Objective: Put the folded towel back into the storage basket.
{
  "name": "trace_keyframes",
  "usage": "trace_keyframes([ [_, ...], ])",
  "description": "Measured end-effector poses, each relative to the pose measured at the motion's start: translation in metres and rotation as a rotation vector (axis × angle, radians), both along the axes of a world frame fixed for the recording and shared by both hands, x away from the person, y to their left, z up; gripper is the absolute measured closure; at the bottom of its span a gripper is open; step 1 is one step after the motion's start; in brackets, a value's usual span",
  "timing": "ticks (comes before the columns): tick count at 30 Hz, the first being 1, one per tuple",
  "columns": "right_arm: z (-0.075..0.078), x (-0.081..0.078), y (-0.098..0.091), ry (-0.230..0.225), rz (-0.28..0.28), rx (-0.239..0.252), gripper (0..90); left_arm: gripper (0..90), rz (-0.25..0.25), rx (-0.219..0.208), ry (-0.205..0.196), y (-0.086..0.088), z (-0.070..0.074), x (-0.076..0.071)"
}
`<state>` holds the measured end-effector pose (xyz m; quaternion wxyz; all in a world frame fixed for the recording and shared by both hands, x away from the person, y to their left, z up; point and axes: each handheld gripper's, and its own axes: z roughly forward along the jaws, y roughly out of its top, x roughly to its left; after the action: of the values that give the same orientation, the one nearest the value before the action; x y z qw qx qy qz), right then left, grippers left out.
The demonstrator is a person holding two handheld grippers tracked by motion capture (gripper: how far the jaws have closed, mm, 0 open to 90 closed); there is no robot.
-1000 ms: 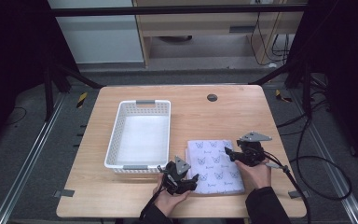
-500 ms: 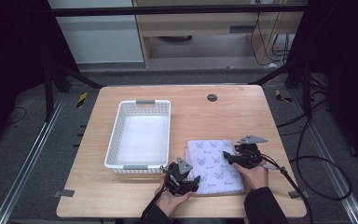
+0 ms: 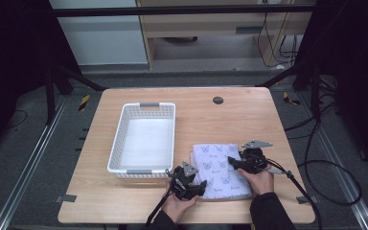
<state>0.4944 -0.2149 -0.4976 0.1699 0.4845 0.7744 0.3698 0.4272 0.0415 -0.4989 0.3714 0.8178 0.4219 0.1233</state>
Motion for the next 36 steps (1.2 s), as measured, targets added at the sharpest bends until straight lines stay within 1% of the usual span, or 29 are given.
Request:
trace_keyframes([
  [1, 0.000, 0.000, 0.000, 0.001, 0.003, 0.003, 48.2, 40.7, 0.000, 0.000, 0.000, 0.000, 0.000, 0.000],
  [5, -0.002, 0.001, -0.004, 0.032, -0.005, 0.058, 52.1, 48.4, -0.018, -0.020, 0.012, 0.000, 0.000, 0.000],
  [6, -0.002, 0.001, -0.004, 0.032, -0.005, 0.058, 52.1, 49.9, -0.018, -0.020, 0.012, 0.000, 0.000, 0.000],
  [7, -0.002, 0.001, -0.003, 0.036, 0.001, 0.062, 56.1, 51.9, -0.019, -0.028, 0.019, -0.001, 0.000, 0.000],
  [12, -0.001, 0.001, -0.003, 0.053, -0.008, 0.079, 64.9, 59.4, -0.022, -0.057, 0.043, -0.001, 0.000, 0.001],
  [13, -0.001, 0.001, -0.003, 0.053, -0.008, 0.079, 64.9, 61.3, -0.022, -0.057, 0.043, -0.001, 0.000, 0.001],
  [14, -0.001, 0.001, -0.003, 0.051, -0.014, 0.083, 69.0, 63.0, -0.021, -0.080, 0.056, 0.000, 0.000, 0.001],
  [15, -0.001, 0.001, -0.003, 0.052, -0.018, 0.088, 70.3, 64.1, -0.021, -0.080, 0.056, 0.000, 0.000, 0.001],
  [16, 0.000, 0.001, -0.003, 0.052, -0.022, 0.089, 71.7, 66.0, -0.018, -0.106, 0.072, 0.001, -0.001, 0.002],
  [19, 0.001, 0.000, -0.003, 0.047, -0.023, 0.090, 73.9, 70.7, -0.017, -0.110, 0.055, 0.002, 0.000, 0.001],
  [20, 0.001, 0.000, -0.003, 0.047, -0.023, 0.090, 73.9, 71.8, -0.017, -0.110, 0.055, 0.002, 0.000, 0.001],
  [21, 0.002, 0.000, -0.003, 0.042, -0.020, 0.086, 74.6, 72.9, -0.018, -0.108, 0.037, 0.002, 0.000, -0.001],
  [25, 0.006, -0.001, -0.003, 0.035, -0.014, 0.079, 75.2, 75.0, -0.017, -0.136, 0.024, 0.004, 0.001, -0.002],
  [27, 0.007, -0.002, -0.003, 0.032, -0.014, 0.080, 75.3, 75.4, -0.021, -0.132, 0.017, 0.004, 0.002, -0.002],
  [28, 0.011, -0.004, -0.005, 0.019, -0.011, 0.083, 75.4, 75.5, -0.029, -0.134, 0.004, 0.005, 0.005, -0.004],
  [29, 0.011, -0.004, -0.005, 0.019, -0.011, 0.083, 75.4, 75.6, -0.029, -0.134, 0.004, 0.005, 0.005, -0.004],
  [30, 0.013, -0.005, -0.005, 0.013, -0.011, 0.088, 75.4, 75.6, -0.033, -0.129, -0.009, 0.006, 0.008, -0.004],
  [31, 0.019, -0.008, -0.006, -0.004, -0.005, 0.101, 75.4, 75.6, -0.038, -0.130, -0.013, 0.006, 0.010, -0.005],
  [32, 0.021, -0.009, -0.006, -0.017, 0.000, 0.107, 75.4, 75.7, -0.048, -0.136, -0.029, 0.006, 0.012, -0.005],
  [33, 0.021, -0.009, -0.006, -0.017, 0.000, 0.107, 75.4, 75.7, -0.051, -0.135, -0.030, 0.007, 0.014, -0.006],
  [34, 0.024, -0.011, -0.007, -0.021, -0.002, 0.126, 75.4, 75.7, -0.055, -0.136, -0.033, 0.007, 0.016, -0.007],
  [35, 0.026, -0.012, -0.008, -0.029, 0.001, 0.132, 75.4, 75.7, -0.056, -0.139, -0.036, 0.008, 0.019, -0.007],
  [36, 0.032, -0.015, -0.007, -0.044, 0.006, 0.129, 75.4, 75.7, -0.050, -0.131, -0.047, 0.011, 0.024, -0.009],
])
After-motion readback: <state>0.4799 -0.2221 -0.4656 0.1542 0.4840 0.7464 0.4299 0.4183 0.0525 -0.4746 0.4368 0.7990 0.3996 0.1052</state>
